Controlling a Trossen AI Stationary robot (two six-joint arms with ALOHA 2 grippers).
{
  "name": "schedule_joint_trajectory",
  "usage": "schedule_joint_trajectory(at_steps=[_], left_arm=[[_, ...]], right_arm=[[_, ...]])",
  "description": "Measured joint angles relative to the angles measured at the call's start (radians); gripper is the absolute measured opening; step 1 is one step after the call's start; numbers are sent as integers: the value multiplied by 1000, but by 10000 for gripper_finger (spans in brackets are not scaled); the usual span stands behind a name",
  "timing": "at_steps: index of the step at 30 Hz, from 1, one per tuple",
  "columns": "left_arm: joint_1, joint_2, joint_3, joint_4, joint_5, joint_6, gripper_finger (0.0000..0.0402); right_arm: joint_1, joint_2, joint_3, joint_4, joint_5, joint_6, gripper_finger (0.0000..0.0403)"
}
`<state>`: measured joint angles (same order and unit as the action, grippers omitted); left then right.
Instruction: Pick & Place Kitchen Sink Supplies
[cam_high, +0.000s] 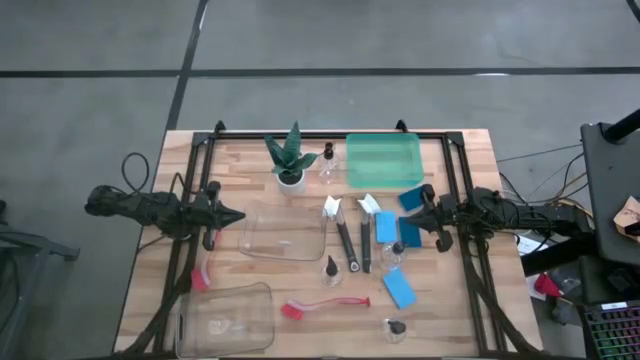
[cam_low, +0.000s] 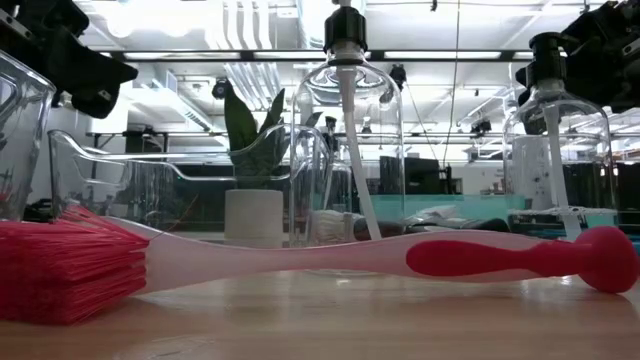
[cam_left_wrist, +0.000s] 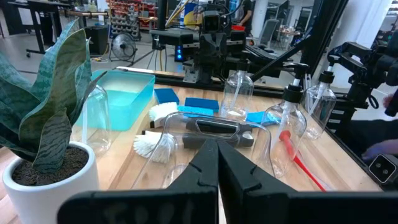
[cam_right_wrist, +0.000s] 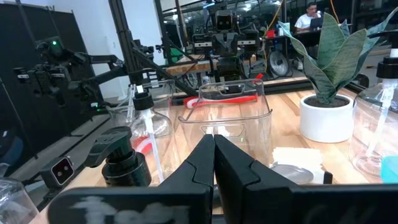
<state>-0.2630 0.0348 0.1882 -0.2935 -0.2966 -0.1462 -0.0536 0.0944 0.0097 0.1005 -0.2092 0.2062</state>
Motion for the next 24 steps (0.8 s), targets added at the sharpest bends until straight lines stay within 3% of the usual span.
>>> schedule_joint_trajectory(at_steps=[6,11,15,21,24], left_arm=[[0,0,0,0,0,0,0],[0,0,0,0,0,0,0],[0,0,0,0,0,0,0],[0,0,0,0,0,0,0],[0,0,0,0,0,0,0]], right_arm=[[0,0,0,0,0,-4,8],[0,0,0,8,35,-212,8],[0,0,0,9,36,-236,8],[0,0,0,19,35,-81,8],[2,0,0,21,20,71,8]])
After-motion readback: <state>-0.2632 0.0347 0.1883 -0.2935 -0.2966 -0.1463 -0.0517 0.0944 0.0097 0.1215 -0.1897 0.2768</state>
